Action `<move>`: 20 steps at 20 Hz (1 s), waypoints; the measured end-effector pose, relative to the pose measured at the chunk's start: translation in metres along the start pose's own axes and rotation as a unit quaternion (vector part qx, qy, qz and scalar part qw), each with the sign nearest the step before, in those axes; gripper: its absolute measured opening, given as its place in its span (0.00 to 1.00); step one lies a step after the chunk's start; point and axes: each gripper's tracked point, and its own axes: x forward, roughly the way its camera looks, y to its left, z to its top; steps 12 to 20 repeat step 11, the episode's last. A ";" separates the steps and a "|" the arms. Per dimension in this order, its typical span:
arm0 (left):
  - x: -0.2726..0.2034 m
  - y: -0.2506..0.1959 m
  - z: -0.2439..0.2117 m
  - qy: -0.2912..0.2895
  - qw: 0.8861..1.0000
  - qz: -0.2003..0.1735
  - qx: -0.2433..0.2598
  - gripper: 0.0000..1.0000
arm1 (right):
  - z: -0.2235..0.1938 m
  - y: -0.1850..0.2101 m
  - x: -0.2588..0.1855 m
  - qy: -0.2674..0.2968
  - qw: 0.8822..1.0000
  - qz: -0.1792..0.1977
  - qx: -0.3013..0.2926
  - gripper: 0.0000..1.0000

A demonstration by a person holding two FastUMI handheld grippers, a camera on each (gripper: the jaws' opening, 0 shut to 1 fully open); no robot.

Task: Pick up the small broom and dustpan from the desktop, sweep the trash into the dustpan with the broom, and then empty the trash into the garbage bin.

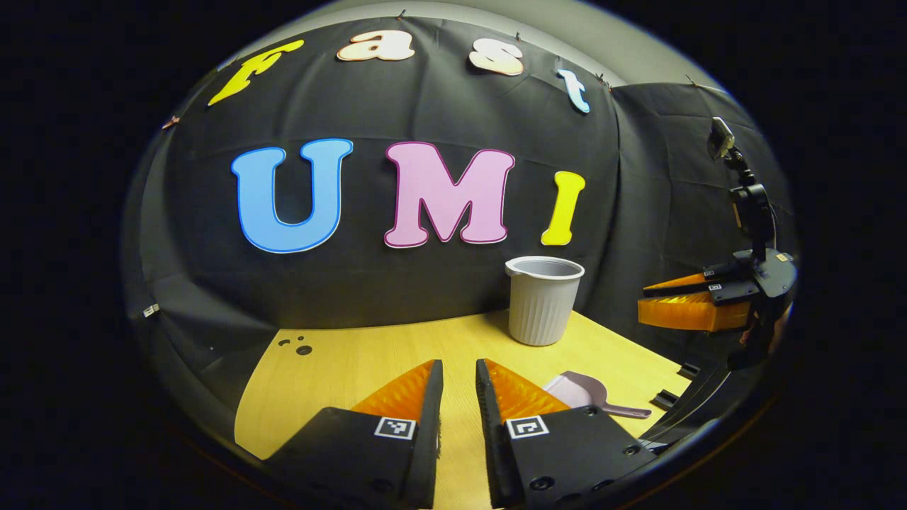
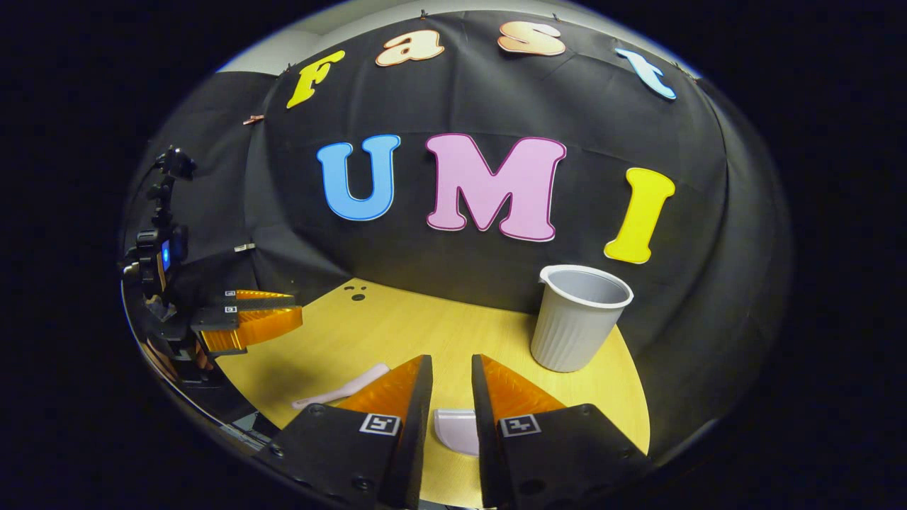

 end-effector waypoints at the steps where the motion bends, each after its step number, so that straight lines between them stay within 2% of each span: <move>1: 0.001 -0.003 0.005 -0.001 1.000 0.006 -0.001 0.33 | 0.001 -0.001 -0.001 -0.002 1.000 0.006 0.001 0.36; 3: 0.003 -0.008 0.013 -0.003 1.000 0.022 0.001 0.33 | 0.006 -0.008 -0.003 -0.008 1.000 0.022 0.001 0.36; 4: 0.003 -0.010 0.014 -0.005 0.999 0.031 0.005 0.33 | 0.008 -0.012 -0.005 -0.012 1.000 0.029 -0.001 0.33; 5: 0.003 -0.013 0.017 -0.004 0.999 0.040 0.010 0.33 | 0.010 -0.015 -0.004 -0.014 0.999 0.040 0.000 0.39; 6: 0.005 -0.016 0.017 -0.001 0.999 0.049 0.014 0.33 | 0.011 -0.017 -0.005 -0.015 0.999 0.051 0.003 0.36; 10: 0.008 -0.036 0.018 0.006 0.998 0.070 0.002 0.33 | 0.015 -0.031 -0.004 -0.019 0.996 0.085 0.002 0.36; 20: 0.008 -0.042 0.018 0.007 0.997 0.074 -0.003 0.33 | 0.014 -0.033 -0.005 -0.021 0.996 0.088 -0.002 0.36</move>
